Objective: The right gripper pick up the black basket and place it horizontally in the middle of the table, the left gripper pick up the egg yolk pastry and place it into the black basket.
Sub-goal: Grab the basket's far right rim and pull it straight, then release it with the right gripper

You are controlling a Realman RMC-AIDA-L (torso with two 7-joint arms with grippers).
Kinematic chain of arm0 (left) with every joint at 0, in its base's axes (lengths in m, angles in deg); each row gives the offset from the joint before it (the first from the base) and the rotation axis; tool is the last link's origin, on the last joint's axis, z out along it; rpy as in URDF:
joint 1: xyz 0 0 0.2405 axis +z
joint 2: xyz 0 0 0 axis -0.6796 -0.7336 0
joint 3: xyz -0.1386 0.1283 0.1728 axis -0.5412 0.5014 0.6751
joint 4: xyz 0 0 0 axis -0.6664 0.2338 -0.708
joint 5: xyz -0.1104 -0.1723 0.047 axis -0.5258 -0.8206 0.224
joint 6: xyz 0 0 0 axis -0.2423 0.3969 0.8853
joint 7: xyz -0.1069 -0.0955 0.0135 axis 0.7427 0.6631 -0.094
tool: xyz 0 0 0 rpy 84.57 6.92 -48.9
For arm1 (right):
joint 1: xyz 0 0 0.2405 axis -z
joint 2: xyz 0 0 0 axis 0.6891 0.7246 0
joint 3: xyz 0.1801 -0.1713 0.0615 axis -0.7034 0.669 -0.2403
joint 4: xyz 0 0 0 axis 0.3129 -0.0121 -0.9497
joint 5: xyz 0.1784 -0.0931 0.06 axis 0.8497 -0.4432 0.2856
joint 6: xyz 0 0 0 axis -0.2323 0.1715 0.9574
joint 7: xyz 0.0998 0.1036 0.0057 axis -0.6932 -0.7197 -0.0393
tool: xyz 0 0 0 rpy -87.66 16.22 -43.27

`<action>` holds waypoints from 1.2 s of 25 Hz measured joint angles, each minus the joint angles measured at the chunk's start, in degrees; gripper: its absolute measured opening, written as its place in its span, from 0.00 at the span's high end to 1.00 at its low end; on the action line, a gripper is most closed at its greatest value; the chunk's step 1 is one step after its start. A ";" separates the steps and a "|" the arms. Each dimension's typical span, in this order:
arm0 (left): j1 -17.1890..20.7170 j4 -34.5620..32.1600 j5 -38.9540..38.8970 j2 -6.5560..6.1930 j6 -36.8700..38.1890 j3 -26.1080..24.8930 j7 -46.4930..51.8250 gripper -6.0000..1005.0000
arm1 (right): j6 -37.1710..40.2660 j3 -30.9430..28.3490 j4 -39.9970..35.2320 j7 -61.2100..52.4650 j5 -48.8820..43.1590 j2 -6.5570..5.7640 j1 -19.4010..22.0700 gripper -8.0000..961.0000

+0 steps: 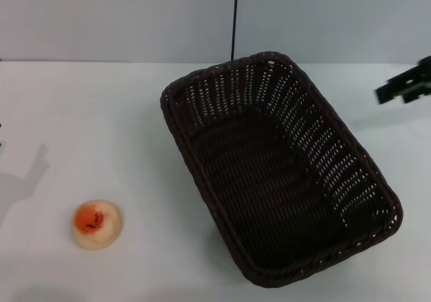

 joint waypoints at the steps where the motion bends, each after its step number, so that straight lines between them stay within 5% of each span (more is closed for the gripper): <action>1: 0.10 0.13 0.00 -0.03 0.28 -0.02 0.00 0.17 | -1.27 0.45 1.51 0.01 0.07 0.37 -0.39 0.38; 8: 0.75 0.20 -0.09 -0.07 2.38 -0.15 0.11 0.17 | -8.56 3.20 4.71 0.25 0.12 5.36 -1.55 0.39; 11: 0.82 0.18 -0.21 -0.07 2.72 -0.19 0.29 0.17 | -10.75 4.79 6.26 0.24 0.12 6.39 -2.11 0.39; 17: 0.77 0.18 -0.12 -0.08 3.02 -0.02 0.58 0.17 | -15.79 7.23 12.19 -0.16 0.10 7.13 -3.43 0.41; 30: 0.67 -0.44 -0.32 -0.24 3.85 -0.37 2.88 0.17 | -20.09 8.81 12.73 0.70 2.78 7.88 -2.87 0.47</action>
